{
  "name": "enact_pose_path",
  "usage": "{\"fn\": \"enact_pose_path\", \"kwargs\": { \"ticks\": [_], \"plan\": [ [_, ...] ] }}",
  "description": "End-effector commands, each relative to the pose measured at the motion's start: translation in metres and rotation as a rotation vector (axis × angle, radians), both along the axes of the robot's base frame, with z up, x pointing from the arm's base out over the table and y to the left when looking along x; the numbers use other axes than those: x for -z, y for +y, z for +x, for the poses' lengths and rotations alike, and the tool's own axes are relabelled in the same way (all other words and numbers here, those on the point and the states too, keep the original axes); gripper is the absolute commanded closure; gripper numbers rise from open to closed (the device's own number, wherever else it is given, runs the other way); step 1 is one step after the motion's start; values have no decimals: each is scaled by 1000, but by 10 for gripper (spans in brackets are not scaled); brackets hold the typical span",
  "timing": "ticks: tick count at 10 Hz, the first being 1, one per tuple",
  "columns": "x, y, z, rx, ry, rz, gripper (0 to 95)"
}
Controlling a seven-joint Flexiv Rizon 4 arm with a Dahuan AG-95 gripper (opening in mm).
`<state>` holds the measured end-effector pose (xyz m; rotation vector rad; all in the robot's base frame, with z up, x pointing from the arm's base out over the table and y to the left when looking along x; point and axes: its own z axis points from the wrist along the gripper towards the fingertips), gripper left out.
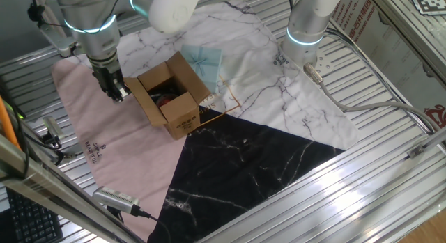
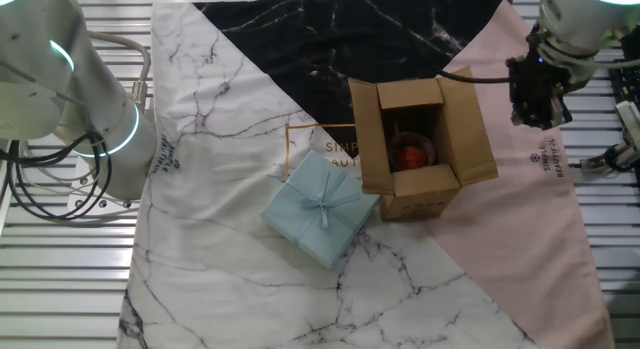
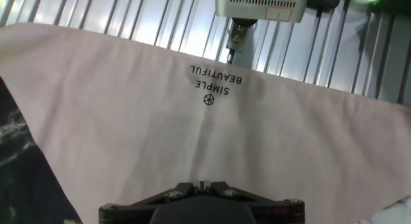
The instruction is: Cover the box
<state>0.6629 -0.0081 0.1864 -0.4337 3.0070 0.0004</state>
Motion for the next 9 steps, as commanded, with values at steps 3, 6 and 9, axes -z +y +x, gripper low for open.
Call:
{"fn": "enact_pose_path", "kwargs": {
  "ticks": [3, 6, 9],
  "plan": [
    [8, -4, -1, -5, 0, 2, 950],
    [13, -1, -3, 8, -2, 7, 950],
    [23, 4, -6, 19, 0, 12, 950]
  ]
}}
